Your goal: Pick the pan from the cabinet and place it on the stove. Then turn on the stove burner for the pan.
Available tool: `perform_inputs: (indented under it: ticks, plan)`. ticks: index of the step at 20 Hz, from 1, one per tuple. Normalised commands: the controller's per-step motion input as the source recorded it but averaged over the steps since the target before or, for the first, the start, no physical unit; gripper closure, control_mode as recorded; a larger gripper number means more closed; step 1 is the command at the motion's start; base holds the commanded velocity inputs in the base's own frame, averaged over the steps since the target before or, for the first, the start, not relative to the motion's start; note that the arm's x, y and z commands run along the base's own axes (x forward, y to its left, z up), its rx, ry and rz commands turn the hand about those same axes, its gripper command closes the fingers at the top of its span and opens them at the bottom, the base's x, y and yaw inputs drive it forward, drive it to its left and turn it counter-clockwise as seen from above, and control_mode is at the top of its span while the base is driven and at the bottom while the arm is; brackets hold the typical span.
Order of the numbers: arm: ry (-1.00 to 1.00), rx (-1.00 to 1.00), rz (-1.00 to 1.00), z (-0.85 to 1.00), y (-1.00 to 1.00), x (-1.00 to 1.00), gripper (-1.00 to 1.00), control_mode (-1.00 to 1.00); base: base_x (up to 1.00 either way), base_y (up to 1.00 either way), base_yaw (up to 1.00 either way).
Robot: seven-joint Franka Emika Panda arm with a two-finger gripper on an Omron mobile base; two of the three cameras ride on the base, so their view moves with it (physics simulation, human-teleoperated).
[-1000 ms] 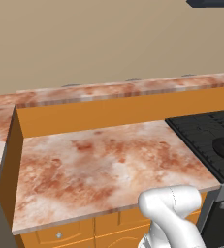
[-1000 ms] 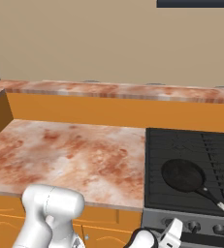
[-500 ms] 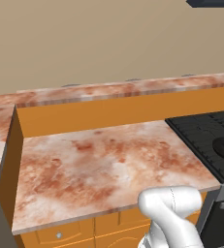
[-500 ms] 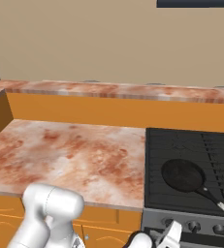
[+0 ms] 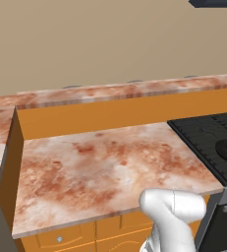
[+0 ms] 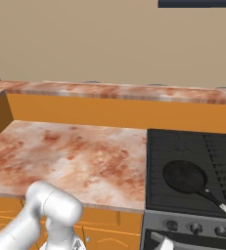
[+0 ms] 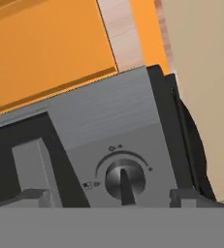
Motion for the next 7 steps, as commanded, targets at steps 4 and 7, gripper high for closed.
perform_inputs:
  ticks: [4,7]
  plan:
    - [0.0,-0.04,0.0,0.42,0.22,-0.51,-1.0,-1.0,0.0,0.0,0.0]
    - [0.0,-0.08,0.0,0.6,0.18,-0.38,-1.0,-1.0,0.0,0.0,0.0]
